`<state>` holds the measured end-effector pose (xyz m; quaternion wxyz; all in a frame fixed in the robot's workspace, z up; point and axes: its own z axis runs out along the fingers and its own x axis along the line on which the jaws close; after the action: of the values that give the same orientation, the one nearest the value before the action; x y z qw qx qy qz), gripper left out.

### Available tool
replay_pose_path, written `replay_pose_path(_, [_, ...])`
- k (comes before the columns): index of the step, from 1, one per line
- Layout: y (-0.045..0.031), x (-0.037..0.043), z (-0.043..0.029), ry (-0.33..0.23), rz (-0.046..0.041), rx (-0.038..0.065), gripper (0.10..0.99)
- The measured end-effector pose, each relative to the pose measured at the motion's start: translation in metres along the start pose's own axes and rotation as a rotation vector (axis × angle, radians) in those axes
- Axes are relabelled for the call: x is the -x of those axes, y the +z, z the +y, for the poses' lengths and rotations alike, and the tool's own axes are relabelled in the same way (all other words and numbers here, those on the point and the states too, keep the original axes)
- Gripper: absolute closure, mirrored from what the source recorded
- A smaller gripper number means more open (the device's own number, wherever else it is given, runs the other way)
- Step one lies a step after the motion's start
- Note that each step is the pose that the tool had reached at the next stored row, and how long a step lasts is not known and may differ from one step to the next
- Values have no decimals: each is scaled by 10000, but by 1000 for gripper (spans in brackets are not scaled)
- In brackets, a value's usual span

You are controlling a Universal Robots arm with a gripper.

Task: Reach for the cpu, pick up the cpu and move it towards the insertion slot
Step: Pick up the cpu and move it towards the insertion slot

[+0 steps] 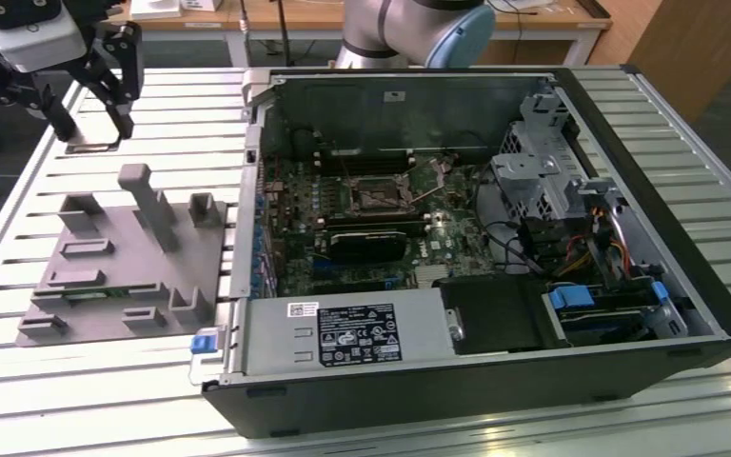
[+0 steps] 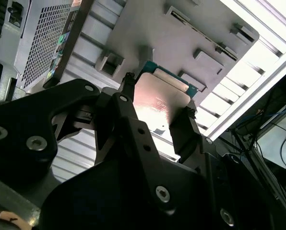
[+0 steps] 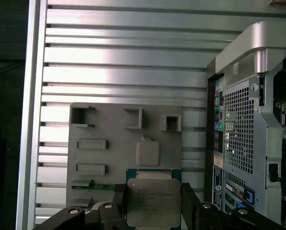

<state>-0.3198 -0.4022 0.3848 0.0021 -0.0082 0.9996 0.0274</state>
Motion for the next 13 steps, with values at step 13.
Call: replay_pose_path(13, [8,169,96,-1,0,1,545])
